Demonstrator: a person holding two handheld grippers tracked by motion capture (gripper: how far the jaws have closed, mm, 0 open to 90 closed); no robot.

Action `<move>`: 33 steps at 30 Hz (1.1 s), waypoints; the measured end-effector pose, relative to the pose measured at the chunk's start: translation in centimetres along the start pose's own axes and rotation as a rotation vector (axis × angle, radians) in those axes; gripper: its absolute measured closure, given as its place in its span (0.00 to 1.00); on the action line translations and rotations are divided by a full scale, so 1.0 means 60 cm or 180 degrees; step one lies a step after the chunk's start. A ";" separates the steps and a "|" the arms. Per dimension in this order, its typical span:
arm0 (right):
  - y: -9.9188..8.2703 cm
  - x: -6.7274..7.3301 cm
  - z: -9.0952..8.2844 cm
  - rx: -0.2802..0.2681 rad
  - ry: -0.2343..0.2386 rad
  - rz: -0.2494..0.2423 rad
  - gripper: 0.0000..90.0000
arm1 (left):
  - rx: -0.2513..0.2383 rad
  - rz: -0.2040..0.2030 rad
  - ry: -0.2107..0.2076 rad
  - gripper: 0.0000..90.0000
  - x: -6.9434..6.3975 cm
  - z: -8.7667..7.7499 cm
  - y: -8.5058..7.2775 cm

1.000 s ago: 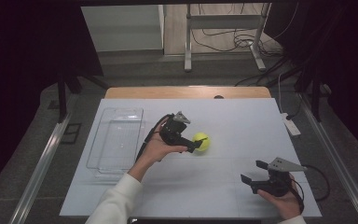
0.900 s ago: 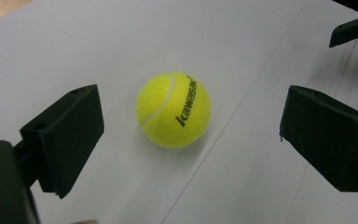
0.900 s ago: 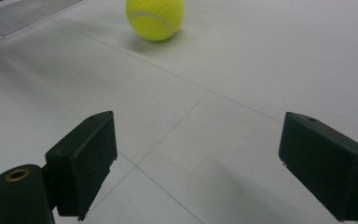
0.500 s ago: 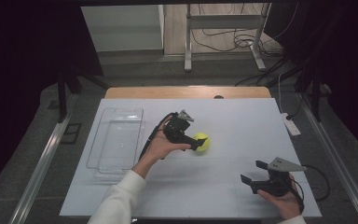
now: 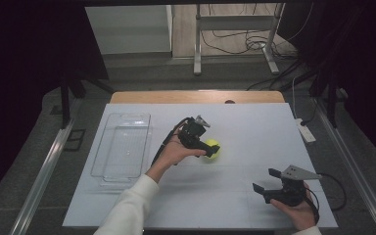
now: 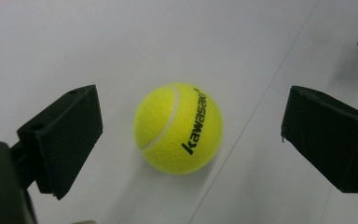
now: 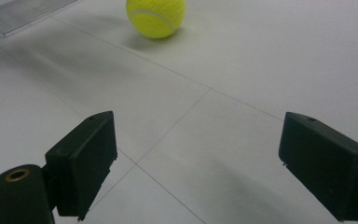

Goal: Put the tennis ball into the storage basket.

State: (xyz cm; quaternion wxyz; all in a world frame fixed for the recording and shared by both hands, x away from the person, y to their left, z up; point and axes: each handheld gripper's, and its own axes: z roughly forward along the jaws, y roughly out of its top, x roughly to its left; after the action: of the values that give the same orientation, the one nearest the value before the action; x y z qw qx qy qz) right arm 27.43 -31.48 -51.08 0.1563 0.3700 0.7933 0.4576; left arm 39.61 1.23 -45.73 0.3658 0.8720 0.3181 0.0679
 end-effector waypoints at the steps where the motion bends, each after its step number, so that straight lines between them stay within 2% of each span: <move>1: 0.000 0.000 0.000 0.0000 0.0001 0.0000 0.13 | 0.0006 -0.0008 -0.0001 0.07 0.000 0.002 0.000; 17: 0.000 0.000 0.001 0.0016 0.0001 -0.0008 0.13 | 0.0223 -0.0057 -0.0014 0.04 0.017 0.041 0.004; 20: 0.000 0.000 0.000 0.0012 0.0002 -0.0007 0.13 | 0.0276 -0.0036 0.0032 0.04 0.020 0.050 0.003; 24: -0.001 0.000 0.001 0.0018 0.0009 -0.0001 0.13 | 0.0324 -0.0077 0.0036 0.03 0.024 0.058 0.002; 29: -0.001 0.000 0.000 0.0021 0.0004 -0.0007 0.13 | 0.0351 -0.0095 0.0001 0.03 0.022 0.069 0.001; 33: -0.001 0.000 0.001 0.0022 0.0009 0.0000 0.13 | 0.0437 -0.0054 0.0010 0.03 0.019 0.076 0.001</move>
State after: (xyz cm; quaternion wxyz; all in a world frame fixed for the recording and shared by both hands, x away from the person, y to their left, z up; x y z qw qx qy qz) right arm 27.44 -31.47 -51.16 0.1539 0.3698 0.7951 0.4555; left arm 42.13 -0.84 -49.12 0.3051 0.8922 0.3300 0.0442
